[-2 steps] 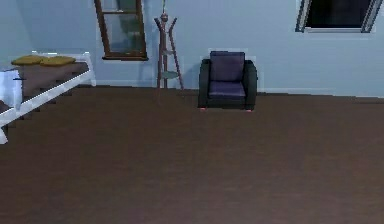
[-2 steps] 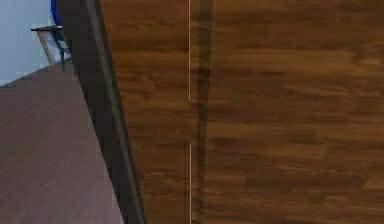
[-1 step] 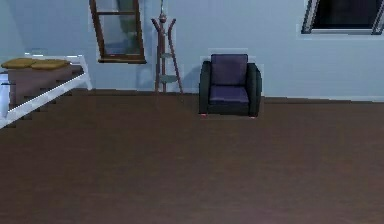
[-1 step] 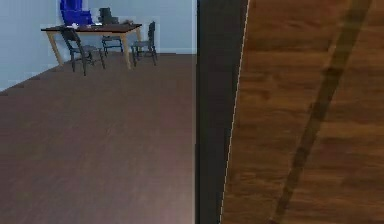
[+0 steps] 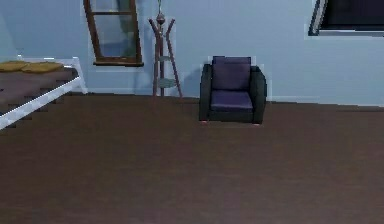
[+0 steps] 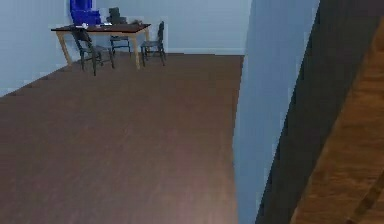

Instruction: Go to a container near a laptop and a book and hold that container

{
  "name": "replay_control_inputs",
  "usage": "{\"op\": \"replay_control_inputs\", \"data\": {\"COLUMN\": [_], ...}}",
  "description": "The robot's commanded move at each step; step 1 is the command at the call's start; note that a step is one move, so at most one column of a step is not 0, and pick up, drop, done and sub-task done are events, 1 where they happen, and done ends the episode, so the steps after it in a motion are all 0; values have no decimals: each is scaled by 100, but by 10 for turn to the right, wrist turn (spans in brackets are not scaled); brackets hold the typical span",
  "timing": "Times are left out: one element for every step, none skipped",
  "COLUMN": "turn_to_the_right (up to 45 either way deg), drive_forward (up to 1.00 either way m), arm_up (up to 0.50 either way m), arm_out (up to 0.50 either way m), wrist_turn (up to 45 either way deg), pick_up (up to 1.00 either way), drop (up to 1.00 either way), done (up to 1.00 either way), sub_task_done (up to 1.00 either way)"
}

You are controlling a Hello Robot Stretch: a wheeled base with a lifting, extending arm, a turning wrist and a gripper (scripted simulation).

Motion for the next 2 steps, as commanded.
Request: {"op": "replay_control_inputs", "data": {"turn_to_the_right": [60,0], "drive_forward": [0,30], "arm_up": [0,0], "arm_out": [0,0], "wrist_turn": [0,0], "pick_up": [0,0], "drop": [0,0], "done": [0,0], "sub_task_done": [0,0]}}
